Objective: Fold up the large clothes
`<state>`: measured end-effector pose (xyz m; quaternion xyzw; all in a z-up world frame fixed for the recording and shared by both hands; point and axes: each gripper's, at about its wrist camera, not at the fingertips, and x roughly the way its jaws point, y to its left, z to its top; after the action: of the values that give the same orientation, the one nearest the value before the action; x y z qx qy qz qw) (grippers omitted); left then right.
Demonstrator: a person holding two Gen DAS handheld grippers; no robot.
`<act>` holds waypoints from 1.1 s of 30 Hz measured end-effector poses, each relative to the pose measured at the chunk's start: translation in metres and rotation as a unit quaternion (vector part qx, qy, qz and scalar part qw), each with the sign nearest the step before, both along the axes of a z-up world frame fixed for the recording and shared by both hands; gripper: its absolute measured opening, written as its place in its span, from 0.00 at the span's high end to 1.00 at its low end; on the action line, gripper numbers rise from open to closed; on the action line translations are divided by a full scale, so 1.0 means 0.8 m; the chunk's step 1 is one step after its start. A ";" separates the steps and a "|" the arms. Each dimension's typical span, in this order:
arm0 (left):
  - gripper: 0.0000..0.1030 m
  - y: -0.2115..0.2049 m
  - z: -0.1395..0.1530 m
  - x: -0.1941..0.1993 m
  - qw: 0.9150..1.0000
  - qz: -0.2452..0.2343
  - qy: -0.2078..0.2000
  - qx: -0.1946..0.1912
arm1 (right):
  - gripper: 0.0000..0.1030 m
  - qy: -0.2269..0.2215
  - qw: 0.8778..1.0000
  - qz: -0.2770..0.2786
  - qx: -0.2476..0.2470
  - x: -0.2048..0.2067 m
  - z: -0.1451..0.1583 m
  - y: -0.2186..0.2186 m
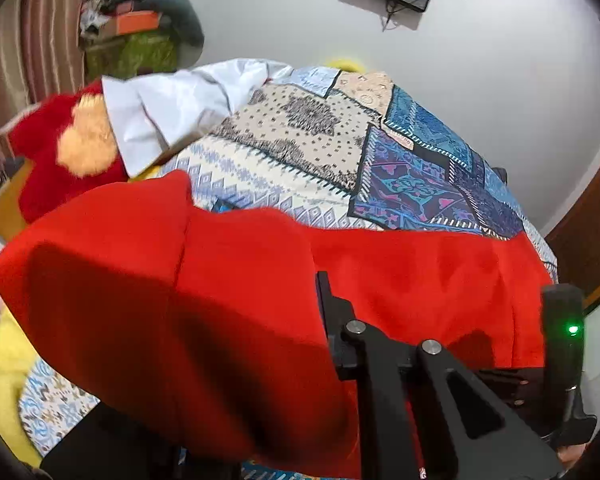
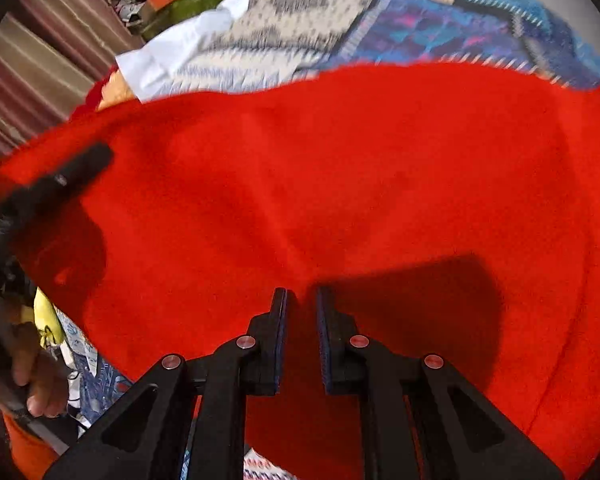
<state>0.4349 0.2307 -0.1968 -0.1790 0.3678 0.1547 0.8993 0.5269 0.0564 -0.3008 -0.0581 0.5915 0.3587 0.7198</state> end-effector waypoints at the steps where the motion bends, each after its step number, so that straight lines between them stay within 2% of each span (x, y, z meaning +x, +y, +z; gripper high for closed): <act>1: 0.88 -0.006 0.006 0.003 1.000 -0.002 0.000 0.013 | 0.91 0.014 1.000 0.001 0.008 0.003 0.000 -0.004; 2: 0.88 -0.011 0.012 0.005 1.000 -0.005 -0.003 0.021 | 0.91 0.028 0.999 -0.002 0.015 0.005 0.005 -0.011; 4: 0.88 -0.029 0.030 0.011 0.999 -0.017 -0.014 0.044 | 0.91 0.027 0.999 -0.020 0.031 0.008 0.026 -0.034; 9: 0.88 -0.102 0.073 0.029 0.991 -0.066 -0.046 0.110 | 0.91 -0.058 0.993 -0.089 0.052 0.004 0.107 -0.150; 12: 0.88 -0.175 0.093 0.039 0.979 -0.112 -0.070 0.157 | 0.91 -0.099 0.984 -0.140 0.048 0.002 0.143 -0.226; 15: 0.88 -0.247 0.097 0.043 0.965 -0.173 -0.083 0.176 | 0.91 -0.124 0.972 -0.196 0.045 -0.005 0.173 -0.310; 17: 0.88 -0.300 0.080 0.051 0.956 -0.232 -0.063 0.170 | 0.91 -0.133 0.967 -0.215 0.040 -0.010 0.185 -0.344; 19: 0.88 -0.347 0.041 0.062 0.947 -0.285 -0.005 0.150 | 0.91 -0.143 0.962 -0.232 0.026 -0.022 0.192 -0.381; 21: 0.88 -0.378 -0.001 0.070 0.938 -0.319 0.057 0.125 | 0.91 -0.148 0.960 -0.238 0.011 -0.029 0.192 -0.399; 23: 0.88 -0.397 -0.039 0.073 0.928 -0.337 0.110 0.117 | 0.91 -0.149 0.960 -0.237 -0.002 -0.042 0.190 -0.412; 25: 0.86 -0.406 -0.052 0.066 0.923 -0.342 0.116 0.134 | 0.91 -0.148 0.962 -0.231 -0.009 -0.053 0.188 -0.419; 26: 0.80 -0.406 -0.049 0.061 0.922 -0.343 0.110 0.141 | 0.91 -0.149 0.963 -0.226 -0.013 -0.059 0.187 -0.421; 27: 0.66 -0.403 -0.043 0.058 0.921 -0.349 0.113 0.131 | 0.91 -0.152 0.963 -0.221 -0.018 -0.065 0.187 -0.420; 28: 0.58 -0.397 -0.036 0.056 0.919 -0.362 0.119 0.105 | 0.91 -0.155 0.964 -0.215 -0.022 -0.070 0.188 -0.417; 29: 0.44 -0.392 -0.032 0.052 0.917 -0.371 0.123 0.081 | 0.91 -0.159 0.964 -0.210 -0.027 -0.072 0.188 -0.413; 30: 0.35 -0.388 -0.027 0.045 0.916 -0.378 0.123 0.063 | 0.91 -0.164 0.964 -0.206 -0.031 -0.076 0.189 -0.411; 33: 0.28 -0.367 0.003 0.028 0.918 -0.377 0.111 0.047 | 0.91 -0.190 0.962 -0.193 -0.035 -0.084 0.203 -0.395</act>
<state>0.4574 -0.0628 -0.1944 0.0338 0.4974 -0.1595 0.8521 0.4600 -0.2595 -0.1381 -0.0348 0.4559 0.1743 0.8721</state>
